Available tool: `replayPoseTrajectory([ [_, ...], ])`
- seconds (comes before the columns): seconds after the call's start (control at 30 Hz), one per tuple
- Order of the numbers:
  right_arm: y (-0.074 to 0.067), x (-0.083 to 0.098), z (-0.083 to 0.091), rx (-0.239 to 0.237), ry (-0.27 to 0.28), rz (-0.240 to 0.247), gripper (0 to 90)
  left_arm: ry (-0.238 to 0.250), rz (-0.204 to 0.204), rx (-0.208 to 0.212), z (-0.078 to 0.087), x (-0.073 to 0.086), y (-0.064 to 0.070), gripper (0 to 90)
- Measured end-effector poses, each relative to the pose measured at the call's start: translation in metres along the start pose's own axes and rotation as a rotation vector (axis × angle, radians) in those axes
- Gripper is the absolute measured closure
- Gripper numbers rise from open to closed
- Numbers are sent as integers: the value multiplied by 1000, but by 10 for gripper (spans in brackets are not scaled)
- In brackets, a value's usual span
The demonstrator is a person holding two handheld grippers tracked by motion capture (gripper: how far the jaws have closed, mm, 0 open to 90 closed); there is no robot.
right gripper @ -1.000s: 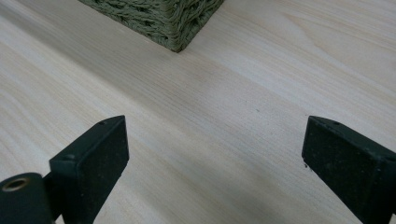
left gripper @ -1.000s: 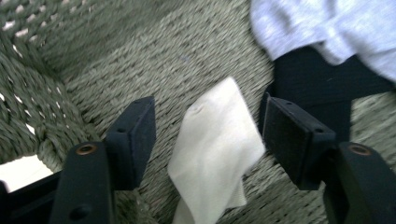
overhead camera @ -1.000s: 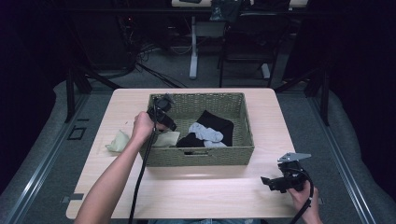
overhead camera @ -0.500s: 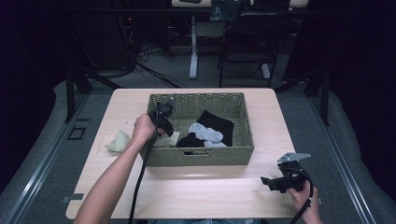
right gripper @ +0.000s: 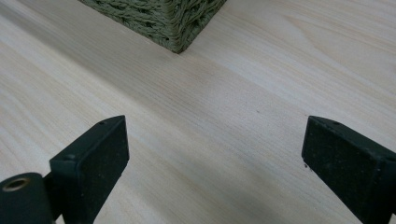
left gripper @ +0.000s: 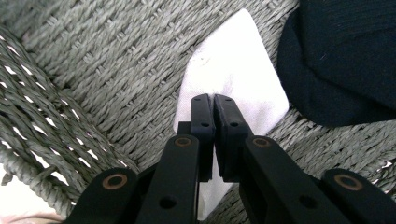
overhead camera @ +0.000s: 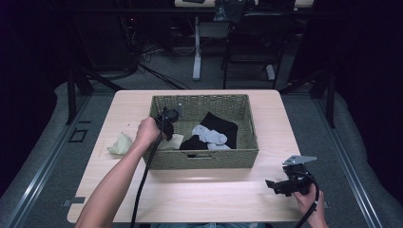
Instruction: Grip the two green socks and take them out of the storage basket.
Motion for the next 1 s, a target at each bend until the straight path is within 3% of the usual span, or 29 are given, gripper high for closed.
replayPoseTrajectory([
  [0.43, 0, 0, -1, -5, 5, -6, 68, 150, -24, 54, 46, 14, -1, 878],
  [0.8, 2, -2, -5, -14, -3, -9, 68, 247, -53, 65, 85, 18, -1, 879],
  [1.0, 1, 0, -3, -10, -4, -8, 69, 296, -49, 58, 106, 19, -1, 879],
])
Point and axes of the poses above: each handheld gripper's, and its own axes: z roughly backward along the jaws, x roughly out of its underside, y roughly to its right, the point moved 6 cm from there along -z, roughly forward along the jaws, and after that the axes turned 6 degrees about -y, right-handed, at the moved point
